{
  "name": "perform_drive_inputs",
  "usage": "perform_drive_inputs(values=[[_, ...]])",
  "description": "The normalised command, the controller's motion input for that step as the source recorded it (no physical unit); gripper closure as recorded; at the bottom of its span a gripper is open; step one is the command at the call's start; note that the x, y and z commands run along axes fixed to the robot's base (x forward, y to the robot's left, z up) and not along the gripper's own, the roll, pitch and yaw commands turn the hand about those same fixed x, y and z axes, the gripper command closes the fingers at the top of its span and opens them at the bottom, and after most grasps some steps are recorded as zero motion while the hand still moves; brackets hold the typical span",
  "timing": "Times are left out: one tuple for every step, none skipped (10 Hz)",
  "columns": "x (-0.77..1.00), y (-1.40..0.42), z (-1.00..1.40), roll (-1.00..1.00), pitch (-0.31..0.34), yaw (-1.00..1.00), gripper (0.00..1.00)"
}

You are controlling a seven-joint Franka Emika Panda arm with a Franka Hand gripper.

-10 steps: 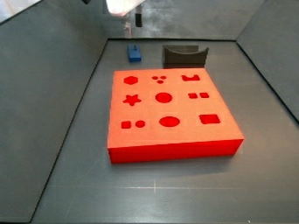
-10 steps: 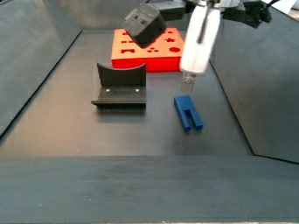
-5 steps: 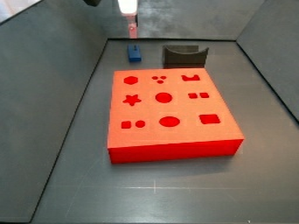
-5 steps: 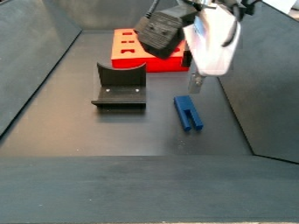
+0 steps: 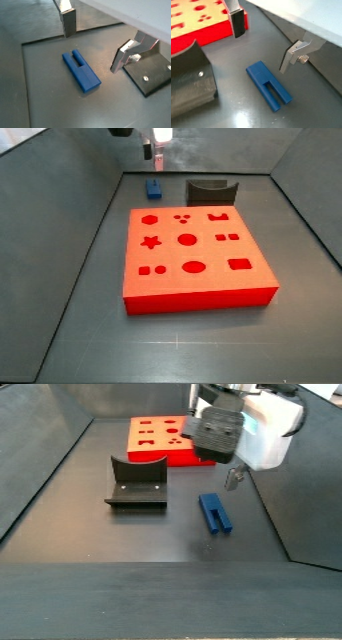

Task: Pick up the square-circle object. Move up. Rotate the square-circle object. Place the square-circle object on the fixture. Regrasp the square-circle object. Move to above the board. Insert the square-circle object.
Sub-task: Rotate the square-circle object.

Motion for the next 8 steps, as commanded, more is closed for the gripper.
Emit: perform_drive_inputs(values=[[0.02,-0.01,-0.04,0.0,0.008,1.0,0.0],[0.02,-0.01,-0.04,0.0,0.009,1.0,0.0],[0.02,-0.01,-0.04,0.0,0.01,1.0,0.0],[0.02,-0.01,-0.04,0.0,0.01,1.0,0.0],[0.02,-0.01,-0.04,0.0,0.011,1.0,0.0],[0.02,-0.01,-0.04,0.0,0.012,1.0,0.0],[0.02,-0.01,-0.04,0.0,0.013,1.0,0.0],[0.02,-0.01,-0.04,0.0,0.014,1.0,0.0]])
